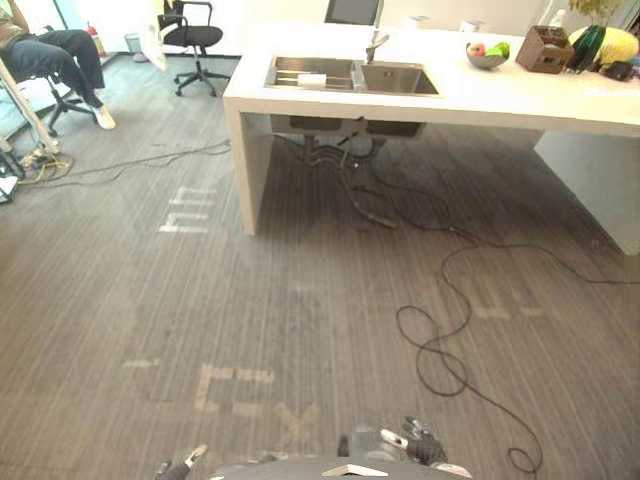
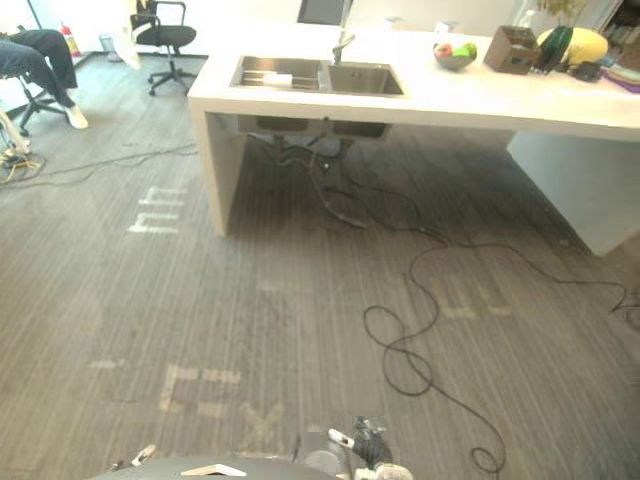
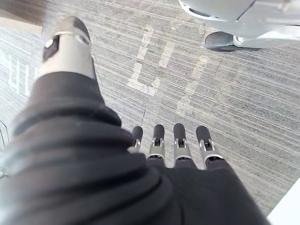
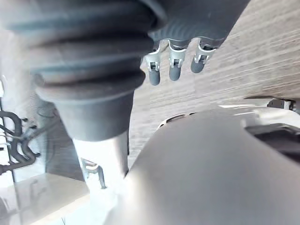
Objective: Walk over to the sink, pick up the cup, carry it to the dishwasher, place the cup inside the dishwasher, then close the dishwasher door
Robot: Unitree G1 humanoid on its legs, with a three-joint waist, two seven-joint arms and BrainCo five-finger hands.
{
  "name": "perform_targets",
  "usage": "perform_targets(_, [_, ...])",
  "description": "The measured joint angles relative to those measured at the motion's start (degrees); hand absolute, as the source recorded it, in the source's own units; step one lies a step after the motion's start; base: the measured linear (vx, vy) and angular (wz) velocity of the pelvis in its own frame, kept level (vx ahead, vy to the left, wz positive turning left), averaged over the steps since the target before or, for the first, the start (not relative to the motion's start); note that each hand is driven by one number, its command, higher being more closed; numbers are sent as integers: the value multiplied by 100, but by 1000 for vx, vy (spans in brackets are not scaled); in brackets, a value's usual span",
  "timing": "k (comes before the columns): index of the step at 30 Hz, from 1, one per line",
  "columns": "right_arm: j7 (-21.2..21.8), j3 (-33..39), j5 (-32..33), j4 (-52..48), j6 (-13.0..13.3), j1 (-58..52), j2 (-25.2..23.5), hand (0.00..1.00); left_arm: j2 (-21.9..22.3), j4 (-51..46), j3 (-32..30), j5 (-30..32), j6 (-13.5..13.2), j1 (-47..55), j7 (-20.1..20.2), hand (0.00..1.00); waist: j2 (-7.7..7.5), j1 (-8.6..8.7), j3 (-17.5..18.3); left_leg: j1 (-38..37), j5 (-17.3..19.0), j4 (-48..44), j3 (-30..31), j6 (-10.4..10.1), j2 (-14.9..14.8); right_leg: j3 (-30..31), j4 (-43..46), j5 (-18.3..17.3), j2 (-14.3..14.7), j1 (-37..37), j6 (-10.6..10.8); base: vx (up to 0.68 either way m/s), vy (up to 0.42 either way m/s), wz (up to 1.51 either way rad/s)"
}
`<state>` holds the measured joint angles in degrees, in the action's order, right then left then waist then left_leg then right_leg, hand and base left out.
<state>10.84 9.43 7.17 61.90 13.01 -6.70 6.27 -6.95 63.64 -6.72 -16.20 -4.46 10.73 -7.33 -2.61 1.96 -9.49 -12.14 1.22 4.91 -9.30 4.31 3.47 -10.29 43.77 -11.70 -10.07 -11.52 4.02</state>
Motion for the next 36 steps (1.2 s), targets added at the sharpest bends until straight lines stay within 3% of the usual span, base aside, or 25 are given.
perform_targets(3, [-25, 37, 38, -19, 31, -48, -59, 0, 45, -8, -234, -118, 34, -62, -17, 0, -7, -9, -99, -29, 91, -15, 83, -33, -121, -105, -1076, 12, -11, -195, 22, 142, -28, 8])
perform_targets(5, [-119, 158, 98, -78, 84, -79, -85, 0, 53, -8, -237, -98, 103, -245, -19, 0, 60, 5, -209, 156, 280, -288, 183, -145, -304, -68, -2614, 626, 90, -295, 120, 234, -89, 17])
perform_targets(7, [-151, 226, 238, -191, 74, -152, -124, 0, 106, -20, -375, -36, 106, -333, 5, 0, 114, -2, -351, 299, 719, -884, 251, -281, -444, 137, -3384, 1073, 135, -273, 206, 237, -142, 16])
perform_targets(11, [-146, 435, 484, -495, -82, -458, -269, 0, 239, -240, -717, 98, 144, -323, -30, 0, 106, -22, -380, 164, 1900, -2040, 384, -625, -654, 210, -2726, 1048, 11, -232, -12, 387, -283, 15])
perform_targets(12, [-143, 490, 490, -492, -91, -454, -253, 0, 281, -249, -745, 144, 140, -336, -53, 0, 158, -5, -376, 82, 2020, -2072, 393, -685, -741, 212, -2483, 1182, 60, -281, -18, 668, -424, 12])
perform_targets(13, [-140, 582, 480, -488, -94, -483, -171, 0, 438, -244, -825, 223, 141, -328, -98, 0, 319, 71, -256, -129, 2156, -1966, 417, -791, -1025, 130, -2017, 914, 282, -332, -19, 756, -355, 0])
perform_targets(14, [-138, 735, 413, -437, -116, -485, -101, 0, 554, -241, -904, 350, 130, -242, -127, 0, 562, 89, -52, -131, 2046, -2265, 512, -903, -1209, 33, -1827, 624, 506, -379, -180, 785, -348, -10])
perform_targets(15, [-137, 826, 388, -403, -137, -457, -104, 0, 577, -251, -913, 419, 121, -246, -129, 0, 598, 84, -33, -27, 1969, -2621, 566, -887, -1265, 17, -1742, 533, 576, -374, -249, 687, -285, -21])
perform_targets(16, [-104, 912, 359, -385, -149, -413, -101, 0, 580, -252, -965, 468, 122, -280, -131, 0, 618, 148, -24, 329, 1661, -3397, 662, -930, -1392, -25, -1704, 308, 682, -236, -326, 645, -313, -20])
perform_targets(18, [-79, 917, 294, -349, -135, -413, -82, 0, 594, -253, -1078, 504, 106, -359, -137, 0, 591, 156, -50, 983, 771, -4957, 771, -932, -1612, -38, -2056, 135, 906, 213, -461, 613, -264, -13])
perform_targets(19, [-78, 915, 248, -325, -118, -413, -64, 0, 608, -292, -1137, 506, 59, -372, -131, 0, 628, 142, -70, 1487, 726, -6167, 749, -896, -1812, -8, -2399, 52, 1109, 659, -591, 582, -185, -9])
perform_targets(20, [-77, 891, 245, -254, -81, -353, -62, 0, 607, -426, -1187, 506, 29, -374, -127, 0, 588, 116, -120, 1943, 959, -7102, 756, -832, -1839, 28, -2765, 10, 1232, 1193, -651, 570, -155, -11])
perform_targets(21, [-73, 871, 241, -204, -75, -347, -67, 0, 593, -471, -1191, 505, -1, -381, -128, 0, 530, 76, -156, 2104, 1068, -7301, 755, -807, -1778, 39, -2920, 26, 1240, 1460, -617, 571, -105, -22])
perform_targets(23, [-33, 815, 241, -15, -72, -253, -65, 0, 544, -605, -1093, 509, -191, -409, -127, 0, 403, -128, -236, 2536, 1411, -7127, 520, -775, -1520, 229, -3261, 25, 1200, 2109, -615, 541, -24, -54])
perform_targets(24, [22, 804, 245, -30, -61, -129, -102, 0, 536, -706, -1019, 518, -394, -490, -135, 0, 339, -257, -290, 2913, 1617, -6323, 92, -666, -1376, 355, -3384, -6, 1066, 2424, -563, 500, 57, -67])
perform_targets(25, [37, 805, 248, -75, -49, -103, -138, 0, 530, -722, -936, 529, -469, -506, -166, 0, 311, -279, -306, 3003, 1570, -5768, -121, -636, -1317, 344, -3395, -46, 988, 2520, -497, 491, 75, -67])
perform_targets(26, [52, 794, 252, -212, -35, -116, -172, 0, 538, -814, -806, 568, -554, -495, -257, 0, 310, -303, -321, 3053, 1341, -4723, -449, -551, -1242, 323, -3414, -133, 897, 2665, -370, 502, 136, -43])
perform_targets(27, [72, 771, 258, -393, -16, -185, -163, 0, 576, -944, -596, 660, -720, -453, -375, 0, 410, -300, -315, 3017, 635, -3053, -643, -543, -1144, 333, -3447, -390, 867, 2834, -280, 606, 188, -53])
perform_targets(28, [77, 759, 264, -453, -19, -192, -131, 0, 619, -1015, -420, 743, -869, -429, -544, 0, 496, -341, -353, 2869, -510, -2429, -647, 116, -1001, 435, -3498, -713, 860, 3060, -175, 620, 227, -19])
perform_targets(29, [55, 704, 266, -434, -38, -172, -212, 0, 578, -1035, -360, 764, -927, -521, -652, 0, 365, -278, -383, 2867, -341, -2390, -698, -16, -830, 530, -3527, -782, 747, 3135, -248, 492, 208, 37])
perform_targets(30, [82, 566, 276, -454, -14, -140, -276, 0, 637, -1195, -127, 793, -1172, -689, -877, 0, 259, -195, -354, 2987, -174, -2503, -787, -48, -806, 711, -3559, -703, 856, 3091, -404, 351, 173, 67])
perform_targets(31, [32, 504, 269, -433, -18, -97, -280, 0, 653, -1363, 45, 881, -1340, -769, -1031, 0, 289, -224, -372, 3125, -52, -2657, -803, 15, -765, 766, -3534, -579, 899, 2960, -493, 375, 186, 50])
perform_targets(34, [-143, 230, 272, -290, -79, 173, -254, 0, 836, -2158, 413, 1145, -1442, -840, -1396, 0, 227, -211, -404, 2971, 148, -2611, -796, 202, -476, 976, -3073, -342, 683, 2863, -422, 320, 178, 17])
perform_targets(36, [-183, 229, 272, -235, -113, 163, -245, 0, 783, -2949, 609, 1182, -1446, -742, -1608, 0, 150, -206, -308, 2622, 179, -2197, -811, 250, -179, 987, -2259, -223, 432, 2585, -184, 393, 183, 16])
